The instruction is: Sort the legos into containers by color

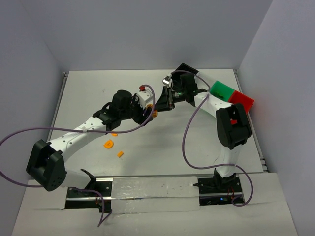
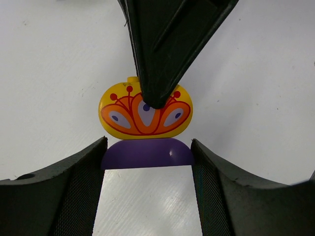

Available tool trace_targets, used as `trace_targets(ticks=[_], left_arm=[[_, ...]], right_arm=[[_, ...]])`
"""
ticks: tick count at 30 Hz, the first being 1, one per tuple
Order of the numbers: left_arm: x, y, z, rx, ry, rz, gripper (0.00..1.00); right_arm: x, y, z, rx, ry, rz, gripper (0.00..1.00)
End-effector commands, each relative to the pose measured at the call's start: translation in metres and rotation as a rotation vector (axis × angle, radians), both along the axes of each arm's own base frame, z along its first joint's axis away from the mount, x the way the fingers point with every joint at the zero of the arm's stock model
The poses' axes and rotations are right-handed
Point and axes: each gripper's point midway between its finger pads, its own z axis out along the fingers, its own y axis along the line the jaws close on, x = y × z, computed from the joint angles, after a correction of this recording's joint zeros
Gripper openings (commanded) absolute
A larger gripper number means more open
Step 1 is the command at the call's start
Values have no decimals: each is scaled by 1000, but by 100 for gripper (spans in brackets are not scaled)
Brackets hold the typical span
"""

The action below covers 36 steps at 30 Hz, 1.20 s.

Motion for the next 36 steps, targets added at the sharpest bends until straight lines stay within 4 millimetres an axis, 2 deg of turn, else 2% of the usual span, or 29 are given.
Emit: trace_targets(ticks=[1, 7, 14, 17, 18, 22, 25, 30, 36], left_arm=[[-1, 6, -3, 14, -38, 4, 19], [-6, 14, -18, 45, -29, 11, 19], [-6, 18, -25, 62, -30, 18, 19], [-5, 16, -22, 57, -31, 17, 19], [-4, 15, -21, 56, -30, 16, 19], [1, 10, -11, 39, -34, 17, 19], [4, 7, -7, 33, -38, 20, 19], [7, 2, 4, 8, -36, 18, 19], [5, 0, 12, -8, -26, 18, 19]], right_arm=[[16, -18, 19, 11, -100, -16, 0], [50, -53, 9, -138, -174, -149, 0], [88, -94, 15, -309, -288, -287, 0], [124, -135, 18, -482, -393, -437, 0], [140, -154, 18, -573, -435, -510, 0], [180, -221, 14, -813, -490, -700, 0], [198, -245, 12, -896, -507, -773, 0], [220, -268, -3, -994, -493, -848, 0], [240, -274, -33, -1037, -471, -856, 0]])
